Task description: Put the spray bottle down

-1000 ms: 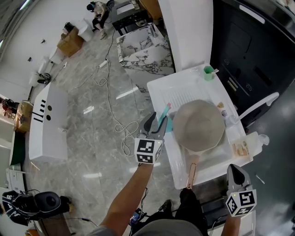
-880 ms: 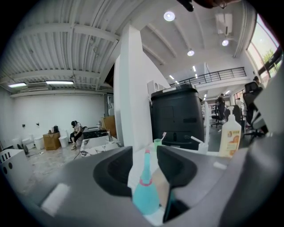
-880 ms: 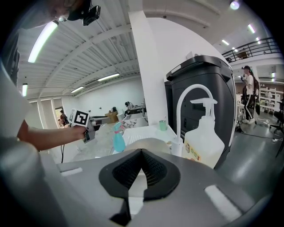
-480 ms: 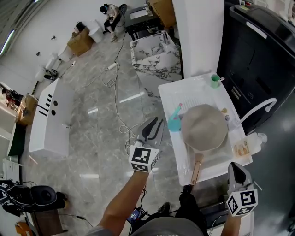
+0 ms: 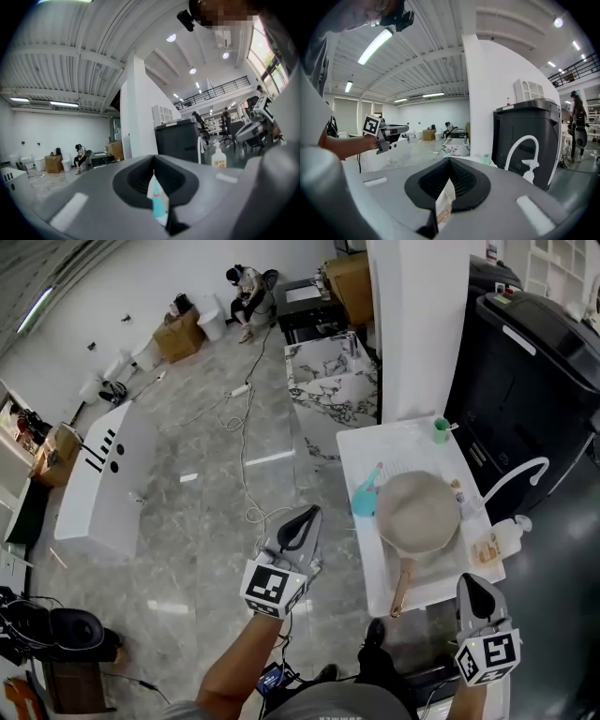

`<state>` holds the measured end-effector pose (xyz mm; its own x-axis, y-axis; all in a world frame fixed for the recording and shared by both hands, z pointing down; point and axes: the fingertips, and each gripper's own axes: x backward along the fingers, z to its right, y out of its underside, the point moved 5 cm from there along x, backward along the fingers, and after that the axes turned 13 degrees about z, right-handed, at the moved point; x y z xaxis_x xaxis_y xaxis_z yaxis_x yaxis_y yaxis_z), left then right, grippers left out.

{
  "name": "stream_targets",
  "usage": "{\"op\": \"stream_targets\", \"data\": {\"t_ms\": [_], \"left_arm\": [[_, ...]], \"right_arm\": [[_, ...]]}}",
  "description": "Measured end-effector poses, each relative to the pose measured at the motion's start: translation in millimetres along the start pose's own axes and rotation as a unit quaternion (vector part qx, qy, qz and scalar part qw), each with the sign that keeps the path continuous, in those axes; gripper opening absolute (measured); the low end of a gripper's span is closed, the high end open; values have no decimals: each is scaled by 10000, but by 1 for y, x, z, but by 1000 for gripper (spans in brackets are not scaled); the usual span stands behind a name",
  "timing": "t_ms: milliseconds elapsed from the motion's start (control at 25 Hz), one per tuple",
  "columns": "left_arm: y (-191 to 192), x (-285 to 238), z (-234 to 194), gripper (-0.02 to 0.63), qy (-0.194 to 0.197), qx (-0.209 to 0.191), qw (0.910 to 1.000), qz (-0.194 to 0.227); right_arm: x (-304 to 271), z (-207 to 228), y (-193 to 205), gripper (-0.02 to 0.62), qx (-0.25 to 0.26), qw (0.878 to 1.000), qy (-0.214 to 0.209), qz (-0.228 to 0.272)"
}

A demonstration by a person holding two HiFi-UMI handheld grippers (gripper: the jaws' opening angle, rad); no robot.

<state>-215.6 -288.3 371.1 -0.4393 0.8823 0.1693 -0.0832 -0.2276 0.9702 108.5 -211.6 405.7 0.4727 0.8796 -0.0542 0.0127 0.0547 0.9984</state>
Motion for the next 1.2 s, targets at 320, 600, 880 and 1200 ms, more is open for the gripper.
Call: {"op": "stream_targets", "data": {"t_ms": [320, 600, 880, 1200], "left_arm": [[-50, 64, 11, 0, 464, -220, 9986, -151], [-82, 123, 15, 0, 795, -254, 9962, -235], [-103, 171, 15, 0, 867, -365, 9954, -168], [-114, 204, 11, 0, 774, -227, 9967, 5]], "right_arm": [[18, -54, -52, 2, 509, 9975, -388, 309], [31, -113, -83, 0, 812, 9919, -874, 447], [49, -163, -108, 0, 1050, 9854, -1163, 666], [58, -193, -114, 0, 1175, 9818, -1319, 694]]}}
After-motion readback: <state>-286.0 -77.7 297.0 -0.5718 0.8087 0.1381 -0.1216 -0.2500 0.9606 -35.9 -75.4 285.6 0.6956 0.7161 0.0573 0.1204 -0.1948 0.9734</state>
